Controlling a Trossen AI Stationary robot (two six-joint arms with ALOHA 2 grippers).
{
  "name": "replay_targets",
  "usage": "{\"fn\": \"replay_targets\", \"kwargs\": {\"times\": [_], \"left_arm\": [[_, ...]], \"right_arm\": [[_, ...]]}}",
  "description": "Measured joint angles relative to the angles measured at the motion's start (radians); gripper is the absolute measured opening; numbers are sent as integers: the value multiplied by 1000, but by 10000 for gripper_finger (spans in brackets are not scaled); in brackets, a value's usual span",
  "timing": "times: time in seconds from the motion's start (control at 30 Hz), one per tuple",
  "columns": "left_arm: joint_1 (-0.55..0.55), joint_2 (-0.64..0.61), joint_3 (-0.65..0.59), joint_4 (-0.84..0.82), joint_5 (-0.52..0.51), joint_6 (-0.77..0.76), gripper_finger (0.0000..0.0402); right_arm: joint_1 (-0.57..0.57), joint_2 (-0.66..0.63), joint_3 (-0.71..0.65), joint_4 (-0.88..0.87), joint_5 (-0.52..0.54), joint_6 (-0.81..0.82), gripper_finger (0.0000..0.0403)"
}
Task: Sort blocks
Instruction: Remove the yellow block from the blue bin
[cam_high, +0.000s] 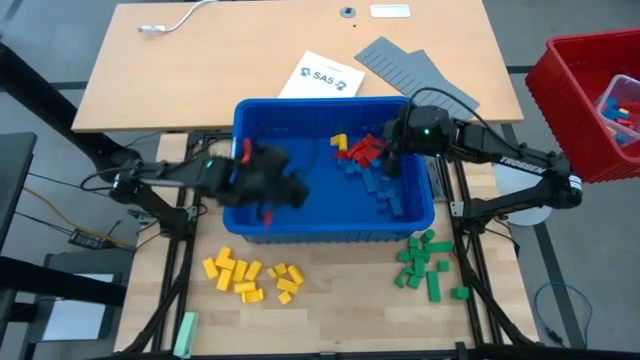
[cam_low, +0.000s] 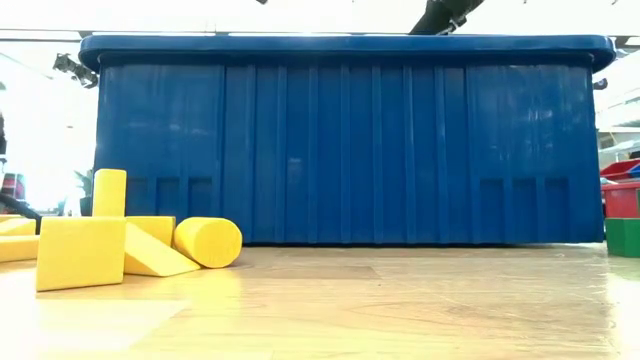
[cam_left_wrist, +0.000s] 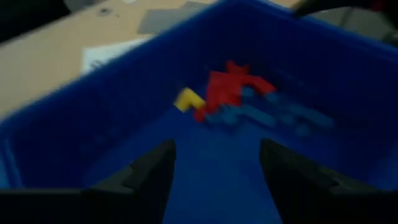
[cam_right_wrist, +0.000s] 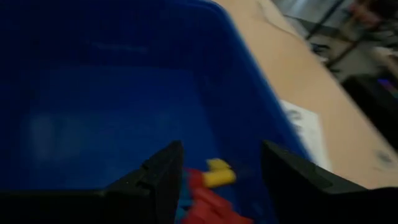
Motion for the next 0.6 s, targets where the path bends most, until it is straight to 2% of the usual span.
{"fn": "replay_targets", "kwargs": {"times": [0.13, 0.27, 0.37, 0.6], "left_arm": [[171, 2, -78, 199, 96, 138, 243], [310, 13, -191, 530, 263, 252, 243], [376, 59, -242, 716, 311, 301, 243], [481, 224, -242, 952, 417, 321, 243]], "right_arm": [[-30, 0, 0, 20, 58, -66, 199], [-69, -5, 0, 69, 58, -87, 199], [-100, -18, 0, 83, 60, -114, 199], [-151, -34, 0, 68, 60, -106, 199]]}}
